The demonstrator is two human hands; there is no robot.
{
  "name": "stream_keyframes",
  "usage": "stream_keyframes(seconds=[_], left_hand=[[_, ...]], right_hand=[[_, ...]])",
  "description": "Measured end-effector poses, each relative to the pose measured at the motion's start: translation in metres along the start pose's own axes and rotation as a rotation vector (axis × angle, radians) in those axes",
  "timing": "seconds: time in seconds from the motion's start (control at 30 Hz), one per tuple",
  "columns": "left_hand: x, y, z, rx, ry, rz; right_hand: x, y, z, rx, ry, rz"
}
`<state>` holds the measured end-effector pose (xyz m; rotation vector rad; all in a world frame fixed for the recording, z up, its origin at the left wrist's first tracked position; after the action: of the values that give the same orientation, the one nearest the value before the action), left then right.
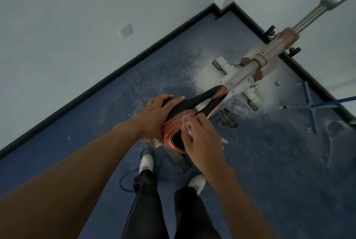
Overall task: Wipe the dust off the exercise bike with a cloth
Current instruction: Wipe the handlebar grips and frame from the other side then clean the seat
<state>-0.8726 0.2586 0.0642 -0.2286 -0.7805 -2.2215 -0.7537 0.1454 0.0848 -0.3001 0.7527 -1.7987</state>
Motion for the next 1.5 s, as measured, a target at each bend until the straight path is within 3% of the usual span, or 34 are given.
stream_keyframes(seconds=[0.23, 0.43, 0.63, 0.77, 0.87, 1.13, 1.33, 1.5], left_hand=[[0.001, 0.000, 0.000, 0.000, -0.003, -0.007], [0.000, 0.000, 0.000, 0.002, 0.000, -0.005], [0.000, 0.000, 0.000, 0.021, -0.008, -0.004], [0.000, -0.001, 0.000, 0.014, -0.008, -0.004], [0.000, -0.001, -0.001, 0.018, -0.004, -0.001], [0.000, 0.000, 0.000, 0.013, -0.016, 0.006], [0.000, -0.001, -0.001, 0.014, -0.013, 0.003], [0.000, -0.001, -0.001, 0.015, -0.010, -0.001]], right_hand=[[-0.020, 0.016, 0.006, -0.120, 0.118, -0.211], [0.002, 0.006, -0.001, -0.037, -0.022, 0.063], [-0.013, -0.001, 0.006, -0.058, 0.132, 0.017], [-0.005, -0.017, -0.008, 0.055, 0.023, 0.138], [0.014, -0.005, -0.003, -0.010, -0.028, 0.136], [-0.007, -0.001, -0.002, 0.131, 0.141, -0.134], [0.016, -0.013, -0.008, 0.082, 0.073, -0.017], [-0.016, 0.015, 0.007, 0.098, 0.252, -0.246]])
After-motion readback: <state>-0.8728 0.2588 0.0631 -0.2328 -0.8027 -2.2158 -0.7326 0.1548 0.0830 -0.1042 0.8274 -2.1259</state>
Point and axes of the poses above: each hand's wrist, its own x-axis away from the middle knuckle, its own z-axis out of the back of the hand, y = z × x, the point moved 6 cm from there along -x, towards the middle knuckle, and after that the axes turned 10 degrees about y, right-handed, at the moved point
